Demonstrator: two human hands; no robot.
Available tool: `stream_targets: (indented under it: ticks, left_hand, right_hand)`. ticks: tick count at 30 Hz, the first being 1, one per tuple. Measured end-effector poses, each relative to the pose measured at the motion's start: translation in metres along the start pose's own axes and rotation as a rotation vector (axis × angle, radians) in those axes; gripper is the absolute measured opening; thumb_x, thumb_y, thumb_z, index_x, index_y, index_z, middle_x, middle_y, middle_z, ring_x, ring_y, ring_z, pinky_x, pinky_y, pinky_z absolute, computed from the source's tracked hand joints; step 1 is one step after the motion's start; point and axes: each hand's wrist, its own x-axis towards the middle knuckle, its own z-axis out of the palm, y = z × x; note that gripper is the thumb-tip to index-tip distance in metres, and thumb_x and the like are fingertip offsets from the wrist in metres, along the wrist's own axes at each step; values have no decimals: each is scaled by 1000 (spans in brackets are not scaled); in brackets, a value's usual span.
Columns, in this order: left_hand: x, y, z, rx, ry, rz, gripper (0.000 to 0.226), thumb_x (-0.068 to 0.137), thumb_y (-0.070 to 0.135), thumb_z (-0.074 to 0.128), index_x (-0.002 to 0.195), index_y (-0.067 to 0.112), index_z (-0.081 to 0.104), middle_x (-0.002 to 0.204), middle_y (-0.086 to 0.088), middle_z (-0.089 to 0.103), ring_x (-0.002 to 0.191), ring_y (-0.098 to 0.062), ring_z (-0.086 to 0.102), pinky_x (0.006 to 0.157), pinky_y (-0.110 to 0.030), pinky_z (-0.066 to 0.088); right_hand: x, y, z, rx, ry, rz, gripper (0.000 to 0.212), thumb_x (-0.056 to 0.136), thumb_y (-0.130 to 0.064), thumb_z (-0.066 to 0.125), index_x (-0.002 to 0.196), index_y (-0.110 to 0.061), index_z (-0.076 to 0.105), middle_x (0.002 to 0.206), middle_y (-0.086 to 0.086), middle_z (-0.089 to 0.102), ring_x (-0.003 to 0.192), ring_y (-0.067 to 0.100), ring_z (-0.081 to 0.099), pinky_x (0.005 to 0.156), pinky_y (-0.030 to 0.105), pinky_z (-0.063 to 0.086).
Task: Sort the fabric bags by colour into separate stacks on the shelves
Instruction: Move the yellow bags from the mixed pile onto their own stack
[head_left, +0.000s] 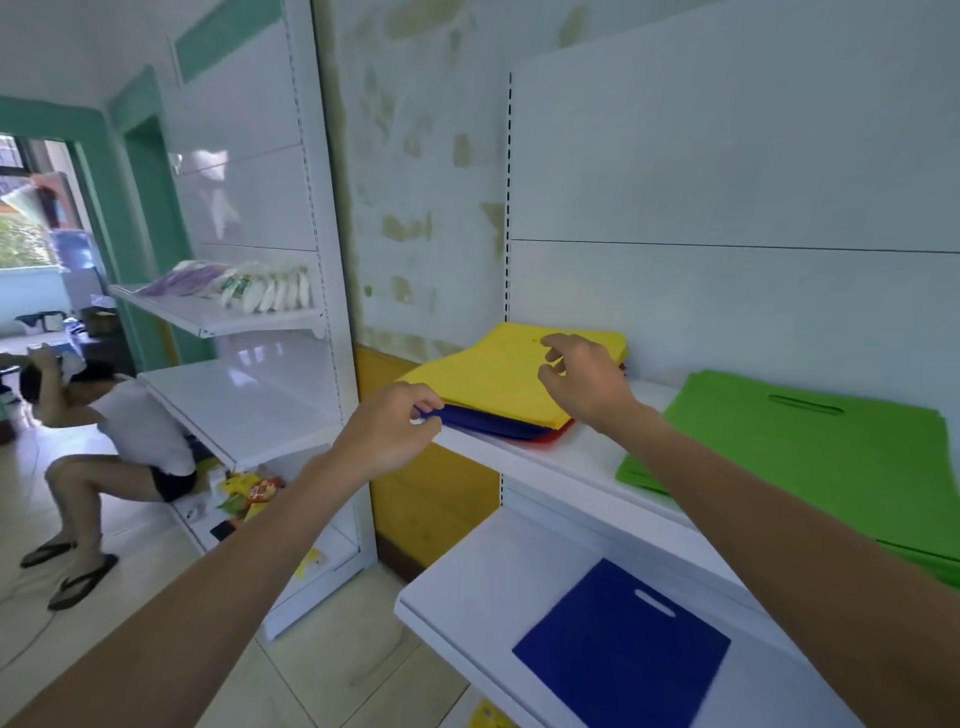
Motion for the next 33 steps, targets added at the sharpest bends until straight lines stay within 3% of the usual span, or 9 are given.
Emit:
stream_targets:
  ticks: [13,19,22,24,26,28,33]
  left_hand:
    - [123,-58,26,-27,-8,58,23,91,19,54,112,18,63,116,0,59,98,-9,53,82,-24,42]
    - [172,-85,54,11,-72,27,27,90,23,55,117,19,60,124,-6,53,114,-19,51,92,-30,41]
    - [199,-97,68,70,-150,16,34,92,29,52,124,19,55,130,-9,48,122,-25,45,101,-36,38]
    - [216,-104,76,133,-194,17,41,92,36,51,128,17,51,131,-11,48,121,-28,44,100,-38,38]
    - [230,-108,83,161,-222,8,48,90,42,51,129,14,49,129,-12,49,118,-29,46,98,-37,39]
    - [242,-112,87,129,-245,12,52,89,43,54,130,11,47,128,-12,51,117,-28,49,96,-35,40]
    - [261,-121,97,-45,-162,92,50,83,30,64,126,10,48,126,-10,53,116,-26,49,91,-34,42]
  right_hand:
    - [115,41,41,-27,22,104,40,91,-15,50,131,-7,49,121,11,58,109,27,55,91,40,46]
    - [124,81,45,-134,37,256,36,91,-18,51,125,-10,53,119,9,59,108,26,55,91,40,47]
    - [126,91,36,-264,62,422,33,91,-22,49,122,-10,52,120,10,57,108,30,54,86,36,44]
    - [125,92,32,-391,-71,602,25,90,-25,47,107,-7,53,114,14,56,96,31,56,77,32,42]
    - [122,91,33,-367,-276,762,20,91,-27,47,92,-8,51,103,14,60,81,27,59,68,30,45]
    - [121,91,43,-288,-348,858,24,91,-30,49,95,-6,50,96,15,61,76,26,60,64,29,47]
    - [125,83,77,-410,13,880,34,89,-27,56,113,-3,51,117,15,53,108,32,55,82,35,45]
